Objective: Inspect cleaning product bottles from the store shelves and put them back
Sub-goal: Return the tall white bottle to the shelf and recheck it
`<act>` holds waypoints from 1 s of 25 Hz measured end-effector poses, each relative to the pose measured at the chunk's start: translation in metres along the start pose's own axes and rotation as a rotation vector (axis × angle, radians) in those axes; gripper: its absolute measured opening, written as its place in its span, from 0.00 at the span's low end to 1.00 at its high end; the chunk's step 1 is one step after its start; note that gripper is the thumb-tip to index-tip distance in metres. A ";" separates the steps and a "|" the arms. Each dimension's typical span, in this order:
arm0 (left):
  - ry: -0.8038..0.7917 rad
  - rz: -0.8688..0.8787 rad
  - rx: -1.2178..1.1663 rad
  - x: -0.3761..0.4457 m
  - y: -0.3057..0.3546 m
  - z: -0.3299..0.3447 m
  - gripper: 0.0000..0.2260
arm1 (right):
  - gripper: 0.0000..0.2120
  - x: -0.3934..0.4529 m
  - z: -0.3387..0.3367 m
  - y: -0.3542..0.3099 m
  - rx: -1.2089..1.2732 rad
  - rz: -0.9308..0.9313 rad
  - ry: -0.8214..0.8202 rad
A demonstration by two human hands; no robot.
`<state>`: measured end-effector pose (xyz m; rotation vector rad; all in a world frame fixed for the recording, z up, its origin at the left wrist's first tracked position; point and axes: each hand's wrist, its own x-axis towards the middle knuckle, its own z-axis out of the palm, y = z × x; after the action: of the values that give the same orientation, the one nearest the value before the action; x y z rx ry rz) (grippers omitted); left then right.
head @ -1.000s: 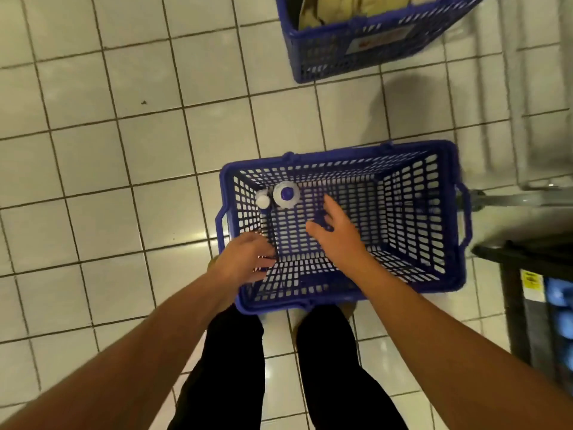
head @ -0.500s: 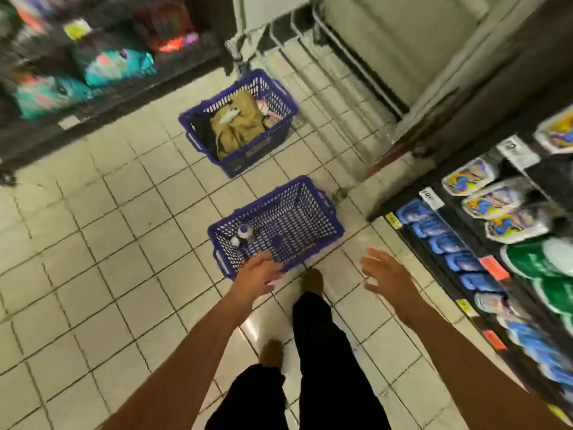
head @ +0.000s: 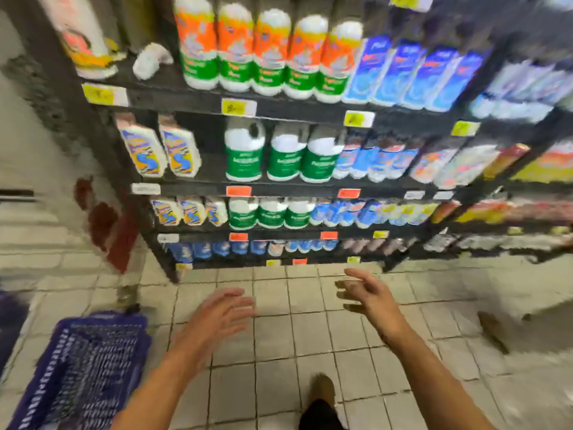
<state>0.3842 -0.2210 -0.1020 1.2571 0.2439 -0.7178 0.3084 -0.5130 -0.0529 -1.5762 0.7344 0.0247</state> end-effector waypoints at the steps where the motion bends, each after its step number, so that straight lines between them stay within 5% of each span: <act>1: -0.043 0.012 0.071 0.017 0.008 0.038 0.09 | 0.11 0.002 -0.037 -0.004 0.027 -0.018 0.049; 7: -0.252 0.071 0.189 0.101 0.035 0.268 0.11 | 0.08 0.046 -0.231 -0.017 0.130 -0.111 0.302; 15: -0.404 -0.031 0.192 0.175 0.061 0.475 0.13 | 0.07 0.137 -0.366 -0.075 0.125 -0.193 0.288; 18: -0.399 0.170 0.317 0.203 0.090 0.522 0.07 | 0.07 0.187 -0.388 -0.115 0.109 -0.292 0.272; 25: -0.259 0.492 0.440 0.296 0.175 0.615 0.17 | 0.08 0.287 -0.422 -0.213 0.091 -0.452 0.224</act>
<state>0.5874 -0.8731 0.0696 1.5424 -0.4476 -0.5079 0.4640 -1.0258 0.0827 -1.6405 0.5265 -0.5165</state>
